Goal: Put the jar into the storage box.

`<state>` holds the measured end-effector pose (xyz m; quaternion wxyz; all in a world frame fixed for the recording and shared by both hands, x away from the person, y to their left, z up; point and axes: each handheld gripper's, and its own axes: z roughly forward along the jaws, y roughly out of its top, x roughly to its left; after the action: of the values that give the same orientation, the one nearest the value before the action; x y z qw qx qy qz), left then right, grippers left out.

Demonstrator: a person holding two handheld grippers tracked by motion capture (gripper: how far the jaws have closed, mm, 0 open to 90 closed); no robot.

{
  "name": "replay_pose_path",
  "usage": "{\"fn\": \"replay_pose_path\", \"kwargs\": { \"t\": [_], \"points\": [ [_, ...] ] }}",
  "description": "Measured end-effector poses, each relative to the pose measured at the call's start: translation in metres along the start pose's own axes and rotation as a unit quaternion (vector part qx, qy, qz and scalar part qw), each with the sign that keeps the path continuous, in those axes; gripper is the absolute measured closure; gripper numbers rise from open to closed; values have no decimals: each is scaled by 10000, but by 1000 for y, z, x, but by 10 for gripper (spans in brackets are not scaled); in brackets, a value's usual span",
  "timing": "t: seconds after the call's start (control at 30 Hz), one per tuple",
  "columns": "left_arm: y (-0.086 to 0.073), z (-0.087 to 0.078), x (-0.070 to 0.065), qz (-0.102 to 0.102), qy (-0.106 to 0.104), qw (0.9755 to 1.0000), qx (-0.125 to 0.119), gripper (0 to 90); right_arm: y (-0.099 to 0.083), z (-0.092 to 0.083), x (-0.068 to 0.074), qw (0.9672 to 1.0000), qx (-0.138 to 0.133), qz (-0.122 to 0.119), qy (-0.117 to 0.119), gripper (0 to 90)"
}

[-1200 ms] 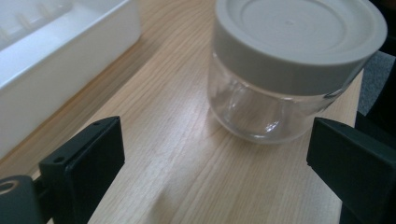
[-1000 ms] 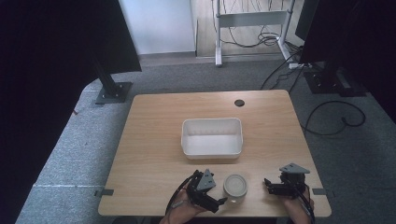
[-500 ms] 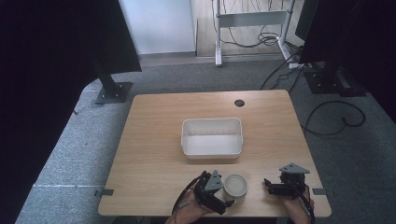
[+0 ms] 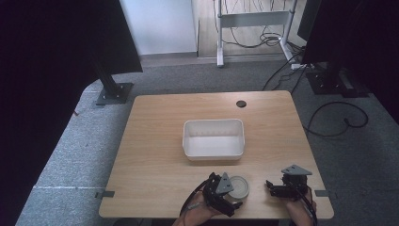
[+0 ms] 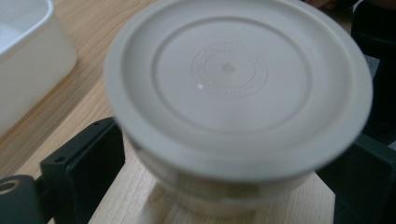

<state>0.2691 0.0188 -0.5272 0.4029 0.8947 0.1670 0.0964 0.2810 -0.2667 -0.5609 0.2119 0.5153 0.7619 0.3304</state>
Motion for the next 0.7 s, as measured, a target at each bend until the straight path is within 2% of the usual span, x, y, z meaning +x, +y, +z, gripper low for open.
{"fn": "replay_pose_path", "kwargs": {
  "t": [0.23,0.33,0.53,0.7],
  "points": [
    [6,6,-2,26,7,10000,29,64,0,0,0,10000,0,-1,3,40],
    [8,11,-4,98,119,9998,129,80,0,0,0,10000,-3,-11,7,40],
    [10,11,-3,-122,72,9998,127,98,0,0,0,10000,-2,-18,15,40],
    [11,11,-3,-137,136,9997,142,100,0,0,0,10000,-3,-19,16,40]
  ]
}}
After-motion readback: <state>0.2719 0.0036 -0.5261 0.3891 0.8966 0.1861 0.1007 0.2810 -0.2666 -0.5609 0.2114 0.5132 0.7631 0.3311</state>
